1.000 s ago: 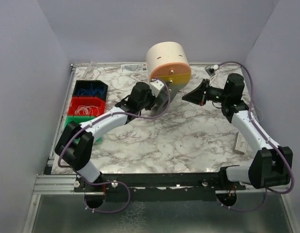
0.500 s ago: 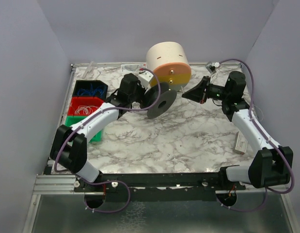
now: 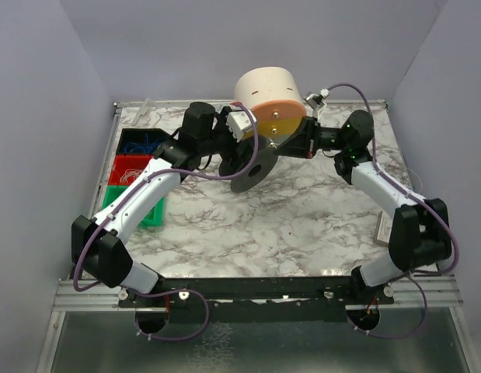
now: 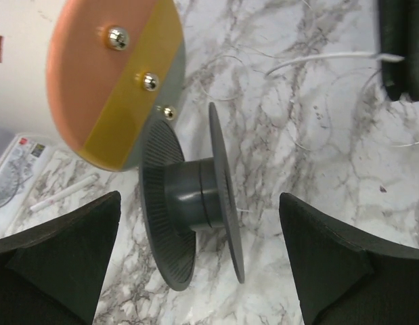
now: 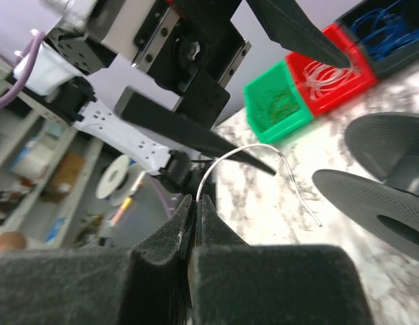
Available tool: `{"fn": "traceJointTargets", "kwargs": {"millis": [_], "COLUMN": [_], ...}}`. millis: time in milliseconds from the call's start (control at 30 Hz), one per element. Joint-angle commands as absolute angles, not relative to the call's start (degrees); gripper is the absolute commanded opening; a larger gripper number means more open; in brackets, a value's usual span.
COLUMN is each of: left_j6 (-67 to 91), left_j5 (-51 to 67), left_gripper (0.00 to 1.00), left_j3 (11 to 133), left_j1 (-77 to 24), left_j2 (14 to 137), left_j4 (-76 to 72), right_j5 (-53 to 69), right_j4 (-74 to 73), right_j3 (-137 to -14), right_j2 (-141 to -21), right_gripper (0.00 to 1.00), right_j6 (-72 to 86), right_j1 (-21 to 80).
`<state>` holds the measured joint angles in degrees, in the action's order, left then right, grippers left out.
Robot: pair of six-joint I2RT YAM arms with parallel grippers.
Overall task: Wrap the cables
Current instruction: Place the cable reel at the center of the board.
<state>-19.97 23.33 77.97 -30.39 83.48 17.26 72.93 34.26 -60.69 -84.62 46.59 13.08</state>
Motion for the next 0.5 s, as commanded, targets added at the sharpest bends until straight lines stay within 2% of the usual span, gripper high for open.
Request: {"fn": "traceJointTargets", "kwargs": {"millis": [0, 167, 300, 467], "left_j6": [-24.6, -25.5, -27.7, -30.4], "left_j5": [34.1, 39.7, 45.5, 51.1], "left_gripper": [0.99, 0.96, 0.91, 0.90], "left_j3": [78.9, 79.8, 79.8, 79.9], "left_j1": [-30.5, -30.2, -29.8, -29.5], "left_j2": [83.2, 81.4, 80.5, 80.6], "left_j4": [24.6, 26.5, 28.5, 30.7], "right_j5": [77.3, 77.1, 77.1, 76.6], "right_j4": [65.2, 62.3, 51.9, 37.6], "right_j3": [-59.7, -58.7, -57.2, -56.3], "right_j2": [-92.6, -92.0, -87.5, -81.5], "right_gripper": [0.01, 0.00, 0.01, 0.00], "right_j6": [74.4, 72.7, 64.8, 52.3], "right_j1": [16.4, 17.6, 17.9, 19.7]}}
